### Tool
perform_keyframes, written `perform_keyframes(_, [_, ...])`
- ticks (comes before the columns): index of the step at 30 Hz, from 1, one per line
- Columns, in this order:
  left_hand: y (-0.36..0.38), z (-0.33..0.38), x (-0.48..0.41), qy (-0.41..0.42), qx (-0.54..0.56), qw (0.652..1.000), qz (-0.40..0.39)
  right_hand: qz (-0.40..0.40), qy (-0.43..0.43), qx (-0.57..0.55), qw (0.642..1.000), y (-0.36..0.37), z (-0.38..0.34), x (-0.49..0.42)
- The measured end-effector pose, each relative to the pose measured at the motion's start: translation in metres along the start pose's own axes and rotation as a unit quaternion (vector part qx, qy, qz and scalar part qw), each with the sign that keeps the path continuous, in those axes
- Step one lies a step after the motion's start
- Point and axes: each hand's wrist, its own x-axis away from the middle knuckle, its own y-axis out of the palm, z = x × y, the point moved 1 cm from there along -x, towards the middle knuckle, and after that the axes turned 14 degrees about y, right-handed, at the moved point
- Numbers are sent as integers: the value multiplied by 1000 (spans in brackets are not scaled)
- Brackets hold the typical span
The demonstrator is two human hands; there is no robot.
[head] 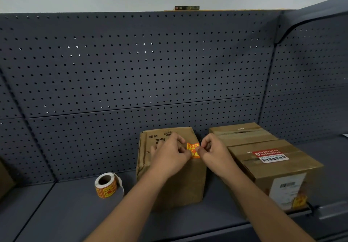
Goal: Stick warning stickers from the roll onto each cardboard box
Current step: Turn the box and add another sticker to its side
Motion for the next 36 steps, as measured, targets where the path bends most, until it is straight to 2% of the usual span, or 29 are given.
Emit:
perform_keyframes(4, [3,2,2,10,-39,999,-6,-4,-12,-7,1000,4,0,6])
perform_keyframes(10, [-1,-2,7,25,-52,998,-8,67,-61,32,995,14,2,15])
perform_keyframes(14, [-3,-6,6,30,-57,998,-22,83,-34,29,996,18,4,14])
perform_keyframes(19, [-1,-3,-3,13,-88,995,-49,35,44,65,996,21,10,3])
perform_keyframes(25, [7,-3,-17,21,-159,984,-79,10,46,83,995,27,7,-5])
perform_keyframes(30, [7,-14,-13,25,-140,987,-68,-34,66,17,997,28,10,-9])
perform_keyframes(36, [8,-12,-19,20,-97,991,-93,-19,71,4,997,29,15,-11])
